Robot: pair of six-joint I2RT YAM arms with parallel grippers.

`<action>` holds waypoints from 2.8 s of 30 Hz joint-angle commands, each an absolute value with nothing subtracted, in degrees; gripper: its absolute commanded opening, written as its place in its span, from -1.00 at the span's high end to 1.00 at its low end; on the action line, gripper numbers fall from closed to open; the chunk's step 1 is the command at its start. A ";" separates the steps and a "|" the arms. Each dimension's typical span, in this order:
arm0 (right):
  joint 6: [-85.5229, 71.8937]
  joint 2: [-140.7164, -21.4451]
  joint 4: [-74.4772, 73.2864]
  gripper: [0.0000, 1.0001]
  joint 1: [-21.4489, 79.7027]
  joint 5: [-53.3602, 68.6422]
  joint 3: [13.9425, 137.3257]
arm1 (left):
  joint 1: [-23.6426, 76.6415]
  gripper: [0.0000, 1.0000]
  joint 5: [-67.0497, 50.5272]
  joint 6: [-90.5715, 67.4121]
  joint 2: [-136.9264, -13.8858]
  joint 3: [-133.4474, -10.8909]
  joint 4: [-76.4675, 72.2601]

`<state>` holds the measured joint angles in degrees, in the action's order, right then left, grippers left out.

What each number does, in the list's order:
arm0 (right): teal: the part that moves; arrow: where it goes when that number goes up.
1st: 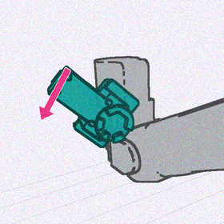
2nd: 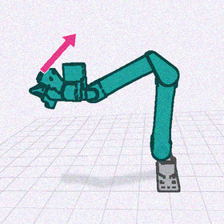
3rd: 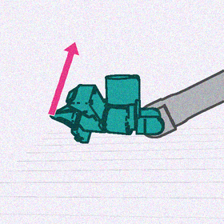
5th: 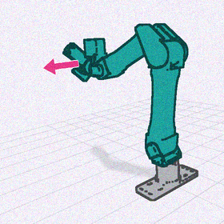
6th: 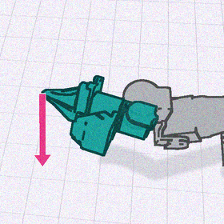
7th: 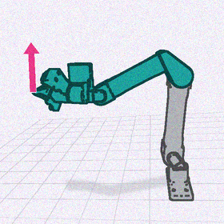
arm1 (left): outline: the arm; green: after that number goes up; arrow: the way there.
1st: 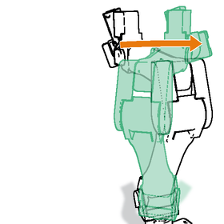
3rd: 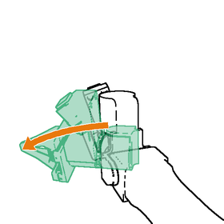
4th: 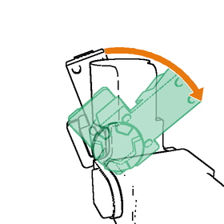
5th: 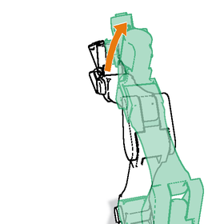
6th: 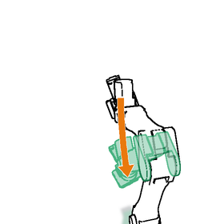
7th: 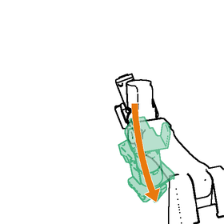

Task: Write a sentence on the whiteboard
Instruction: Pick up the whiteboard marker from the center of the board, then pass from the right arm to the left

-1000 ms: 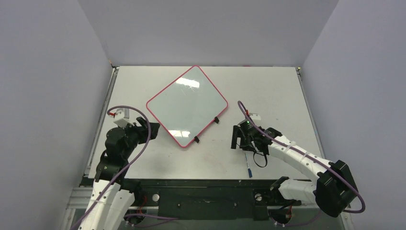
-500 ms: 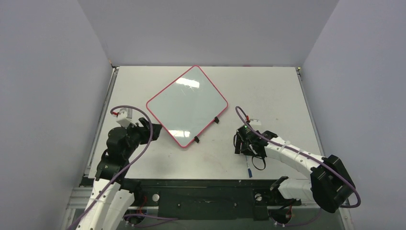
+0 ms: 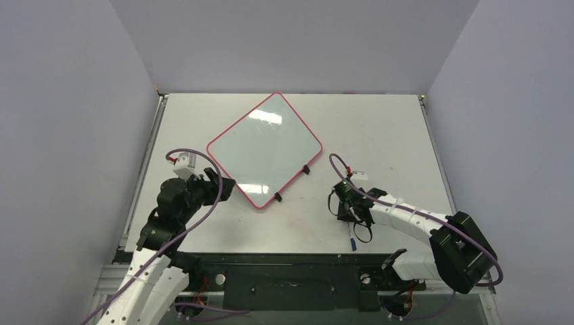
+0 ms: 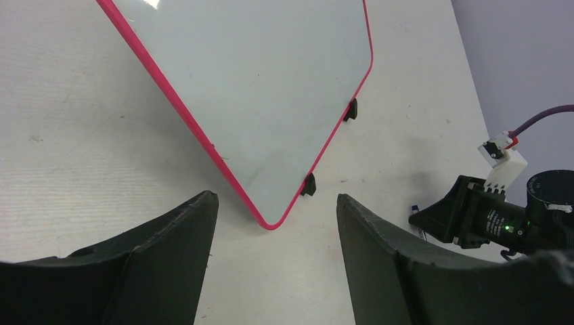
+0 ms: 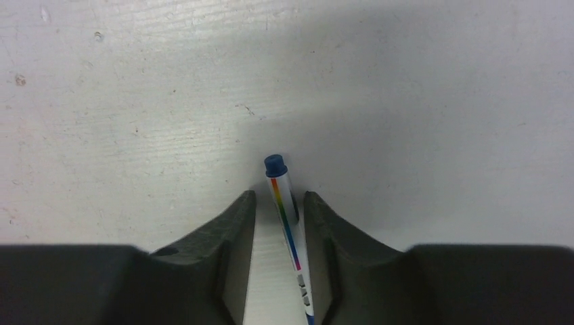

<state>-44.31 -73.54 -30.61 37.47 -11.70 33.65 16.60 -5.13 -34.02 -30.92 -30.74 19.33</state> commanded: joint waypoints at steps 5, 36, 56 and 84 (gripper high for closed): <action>-45.16 -74.55 -29.05 1.00 37.92 -11.49 32.34 | 23.19 -0.25 0.31 -33.99 -33.43 -34.98 18.46; -60.09 -58.76 -37.15 1.00 36.69 -20.40 52.15 | 51.39 -0.16 26.70 -38.31 -45.76 -36.66 4.64; -74.70 -53.52 -36.48 1.00 36.85 -22.16 60.87 | 67.24 -0.12 34.98 -22.48 -63.40 -35.03 -31.64; -74.68 -57.60 -37.70 1.00 36.87 -22.74 64.50 | 68.20 -0.25 17.39 -6.91 -71.70 -44.71 -28.70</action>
